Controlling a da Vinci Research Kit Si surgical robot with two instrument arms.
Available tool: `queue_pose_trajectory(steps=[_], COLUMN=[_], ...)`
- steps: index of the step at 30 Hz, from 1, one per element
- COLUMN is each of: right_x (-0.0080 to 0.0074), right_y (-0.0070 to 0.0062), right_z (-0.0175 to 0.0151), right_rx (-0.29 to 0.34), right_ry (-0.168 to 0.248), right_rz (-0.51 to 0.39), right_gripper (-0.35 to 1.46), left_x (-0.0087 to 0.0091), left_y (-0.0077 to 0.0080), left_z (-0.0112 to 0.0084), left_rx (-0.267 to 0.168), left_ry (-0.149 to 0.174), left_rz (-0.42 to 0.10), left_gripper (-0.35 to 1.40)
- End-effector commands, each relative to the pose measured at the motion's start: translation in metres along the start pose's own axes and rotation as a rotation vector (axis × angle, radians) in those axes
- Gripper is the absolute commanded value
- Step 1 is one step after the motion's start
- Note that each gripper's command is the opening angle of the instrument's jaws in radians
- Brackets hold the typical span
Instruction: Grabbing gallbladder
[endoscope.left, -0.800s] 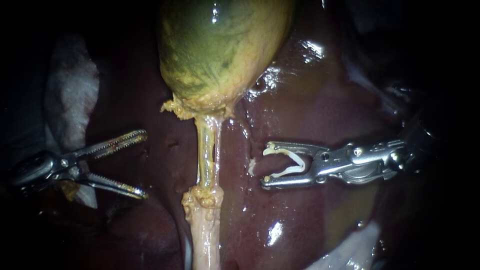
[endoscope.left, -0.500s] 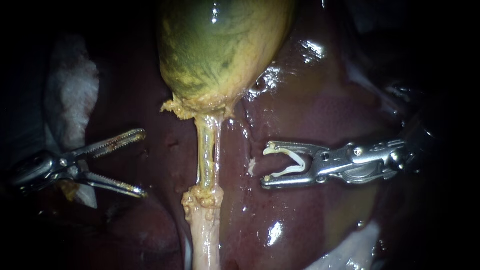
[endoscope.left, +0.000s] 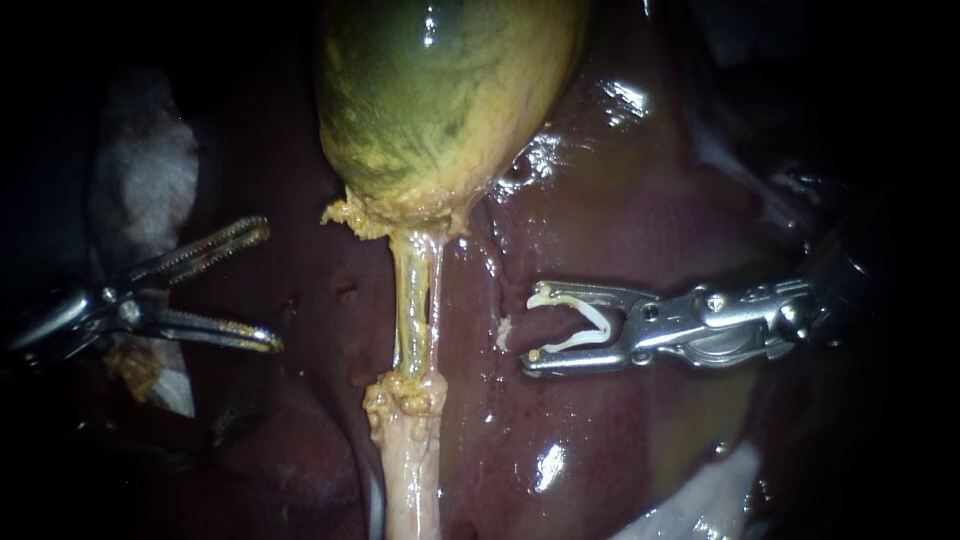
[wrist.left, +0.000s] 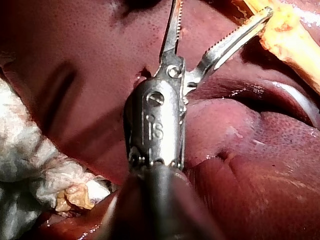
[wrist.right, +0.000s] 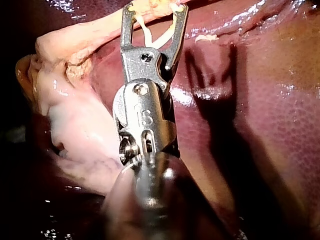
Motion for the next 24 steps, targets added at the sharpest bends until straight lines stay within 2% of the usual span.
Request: queue_pose_trajectory(steps=[1, 9, 14, 24], right_x=[-0.0001, -0.0003, -0.0003, -0.0003], right_y=[0.0, 0.0, 0.0, 0.0], right_z=[0.0001, 0.0001, 0.0001, 0.0001], right_rx=[0.0, 0.0, 0.0, 0.0], right_ry=[0.0, 0.0, 0.0, 0.0], right_rz=[-0.001, 0.004, 0.004, 0.004], right_gripper=[0.6, 0.6, 0.6, 0.6], left_x=[0.0, 0.0, -0.0001, -0.0014], left_y=[-0.0001, -0.0012, -0.0019, -0.0031], left_z=[0.0001, 0.0016, 0.0031, 0.0063], left_rx=[0.006, 0.037, 0.064, 0.099], left_ry=[-0.003, -0.002, 0.004, -0.019], left_rz=[-0.002, -0.044, -0.079, -0.123], left_gripper=[0.93, 0.82, 0.66, 0.5])
